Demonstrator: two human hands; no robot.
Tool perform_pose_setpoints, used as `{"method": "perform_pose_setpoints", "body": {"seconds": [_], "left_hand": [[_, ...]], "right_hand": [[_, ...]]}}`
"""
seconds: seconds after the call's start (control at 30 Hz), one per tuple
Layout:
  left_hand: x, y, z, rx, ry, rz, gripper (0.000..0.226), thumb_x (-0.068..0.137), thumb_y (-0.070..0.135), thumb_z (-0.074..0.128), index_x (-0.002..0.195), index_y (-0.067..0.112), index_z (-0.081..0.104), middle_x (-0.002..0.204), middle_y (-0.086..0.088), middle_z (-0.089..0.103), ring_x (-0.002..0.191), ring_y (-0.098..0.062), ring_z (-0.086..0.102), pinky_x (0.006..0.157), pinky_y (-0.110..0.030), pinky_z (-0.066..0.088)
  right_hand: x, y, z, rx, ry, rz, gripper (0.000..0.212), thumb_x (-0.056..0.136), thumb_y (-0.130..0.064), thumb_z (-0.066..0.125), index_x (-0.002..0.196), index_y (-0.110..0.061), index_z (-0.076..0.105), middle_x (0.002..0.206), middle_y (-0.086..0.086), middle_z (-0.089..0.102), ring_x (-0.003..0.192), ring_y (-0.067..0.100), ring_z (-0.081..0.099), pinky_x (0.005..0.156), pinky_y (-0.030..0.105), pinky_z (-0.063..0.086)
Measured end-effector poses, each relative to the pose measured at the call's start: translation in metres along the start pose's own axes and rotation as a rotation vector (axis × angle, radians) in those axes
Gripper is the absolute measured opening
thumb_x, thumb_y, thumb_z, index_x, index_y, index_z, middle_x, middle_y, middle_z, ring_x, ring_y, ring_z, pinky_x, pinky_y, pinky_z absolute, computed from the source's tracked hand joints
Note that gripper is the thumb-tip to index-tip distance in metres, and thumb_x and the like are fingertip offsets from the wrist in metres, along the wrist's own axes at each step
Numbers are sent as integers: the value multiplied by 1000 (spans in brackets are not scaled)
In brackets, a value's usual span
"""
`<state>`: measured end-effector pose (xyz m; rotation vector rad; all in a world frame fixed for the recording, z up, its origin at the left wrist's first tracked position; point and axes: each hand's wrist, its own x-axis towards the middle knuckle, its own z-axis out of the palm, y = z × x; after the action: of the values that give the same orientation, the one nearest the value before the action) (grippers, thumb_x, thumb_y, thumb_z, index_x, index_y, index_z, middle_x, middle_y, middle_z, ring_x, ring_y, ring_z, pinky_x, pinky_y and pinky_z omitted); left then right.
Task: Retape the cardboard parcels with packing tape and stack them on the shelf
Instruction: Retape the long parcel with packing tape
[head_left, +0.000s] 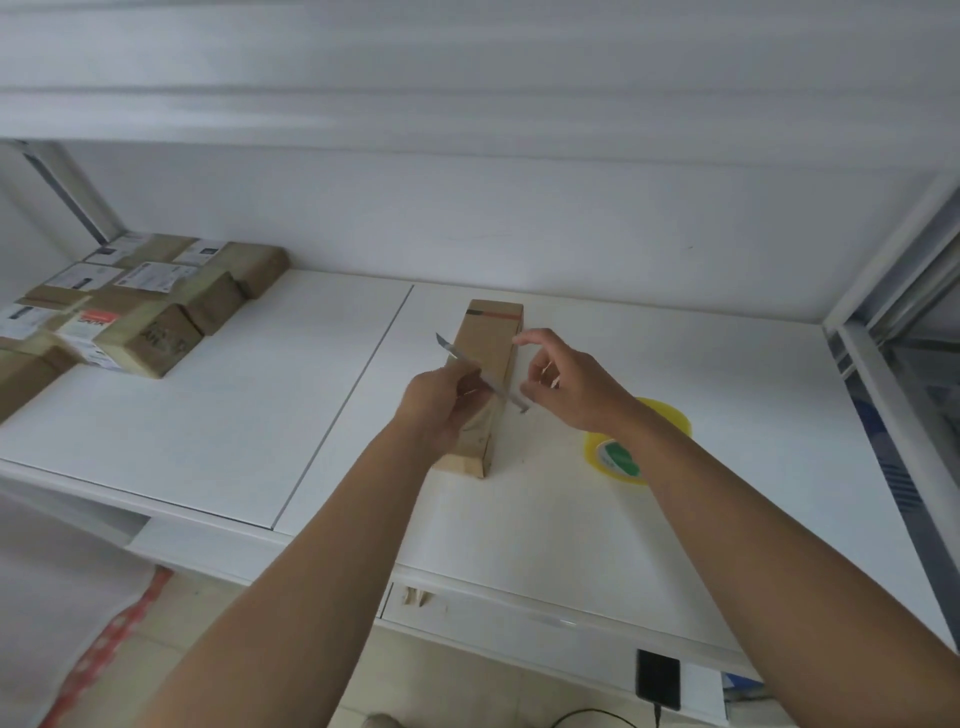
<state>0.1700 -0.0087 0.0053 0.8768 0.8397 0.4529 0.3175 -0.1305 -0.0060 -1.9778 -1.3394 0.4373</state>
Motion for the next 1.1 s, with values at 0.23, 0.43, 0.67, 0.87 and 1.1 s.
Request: {"method": "perform_pose_setpoints", "body": {"seconds": [0.23, 0.43, 0.67, 0.87, 1.1], "left_hand": [[0, -10, 37, -61, -187, -113, 14, 97, 14, 62, 107, 5, 65, 84, -4, 69, 68, -9, 66, 63, -17, 50], [-1, -15, 47, 92, -132, -55, 11, 96, 13, 61, 92, 9, 70, 76, 0, 69, 70, -11, 60, 68, -21, 47], [14, -61, -9, 1468, 124, 422, 31, 94, 32, 44, 123, 32, 56, 141, 4, 46, 135, -29, 36, 110, -51, 31], [13, -77, -22, 1586, 73, 480, 49, 93, 54, 46, 140, 41, 37, 160, 10, 17, 144, -29, 18, 112, -49, 33], [8, -75, -29, 1669, 31, 421, 71, 90, 60, 46, 151, 45, 15, 163, 18, -3, 137, -31, 27, 104, -44, 40]], "right_hand": [[-8, 3, -8, 316, -32, -8, 66, 88, -25, 74, 140, -52, 42, 103, -18, 62, 89, -4, 61, 86, 14, 46], [-5, 5, -12, 379, 160, 60, 21, 95, -22, 57, 100, -38, 70, 98, -6, 72, 93, 10, 66, 80, 30, 51], [1, 17, -23, 261, 249, 284, 13, 96, -25, 52, 91, -21, 63, 90, 3, 71, 87, 22, 71, 72, 36, 55], [19, 2, -24, 203, 267, 301, 14, 93, -25, 54, 86, -18, 64, 78, 0, 67, 73, 18, 60, 59, 24, 42], [25, 8, -5, 369, 165, 334, 14, 91, -15, 61, 76, -16, 63, 64, -6, 60, 57, 12, 59, 73, 37, 56]]}}
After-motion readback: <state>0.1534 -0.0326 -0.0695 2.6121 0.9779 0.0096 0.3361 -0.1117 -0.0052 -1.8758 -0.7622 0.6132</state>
